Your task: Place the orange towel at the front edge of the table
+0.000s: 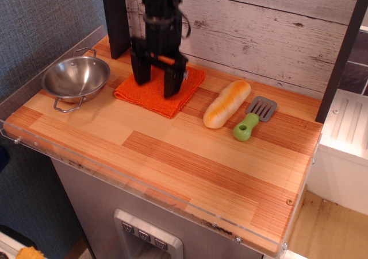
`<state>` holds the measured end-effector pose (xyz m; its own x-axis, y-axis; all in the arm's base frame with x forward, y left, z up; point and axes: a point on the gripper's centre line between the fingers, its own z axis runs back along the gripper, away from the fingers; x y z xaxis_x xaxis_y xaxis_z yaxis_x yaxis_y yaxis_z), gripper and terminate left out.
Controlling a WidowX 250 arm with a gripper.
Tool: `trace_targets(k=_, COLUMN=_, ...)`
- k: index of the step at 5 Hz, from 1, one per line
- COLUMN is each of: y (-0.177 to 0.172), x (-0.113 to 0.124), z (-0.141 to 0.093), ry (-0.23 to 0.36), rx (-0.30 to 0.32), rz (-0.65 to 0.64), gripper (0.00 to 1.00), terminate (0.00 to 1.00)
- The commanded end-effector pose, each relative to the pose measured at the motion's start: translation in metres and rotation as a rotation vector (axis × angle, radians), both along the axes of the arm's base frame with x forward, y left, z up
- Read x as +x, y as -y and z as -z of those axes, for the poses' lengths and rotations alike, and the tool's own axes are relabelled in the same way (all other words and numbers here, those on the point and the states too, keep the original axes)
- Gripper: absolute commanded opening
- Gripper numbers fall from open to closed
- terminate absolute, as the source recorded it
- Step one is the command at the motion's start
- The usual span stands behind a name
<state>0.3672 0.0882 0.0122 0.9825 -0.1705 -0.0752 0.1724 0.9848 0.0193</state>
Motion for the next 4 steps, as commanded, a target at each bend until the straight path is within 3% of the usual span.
trace_targets(k=1, y=0.012, x=-0.014, z=0.008, ry=0.000, rx=-0.042, rz=0.007, gripper=1.00, terminate=0.00)
trace_targets(k=4, y=0.027, x=-0.075, z=-0.007, ry=-0.017, rx=-0.083, rz=-0.055, gripper=1.00, terminate=0.00)
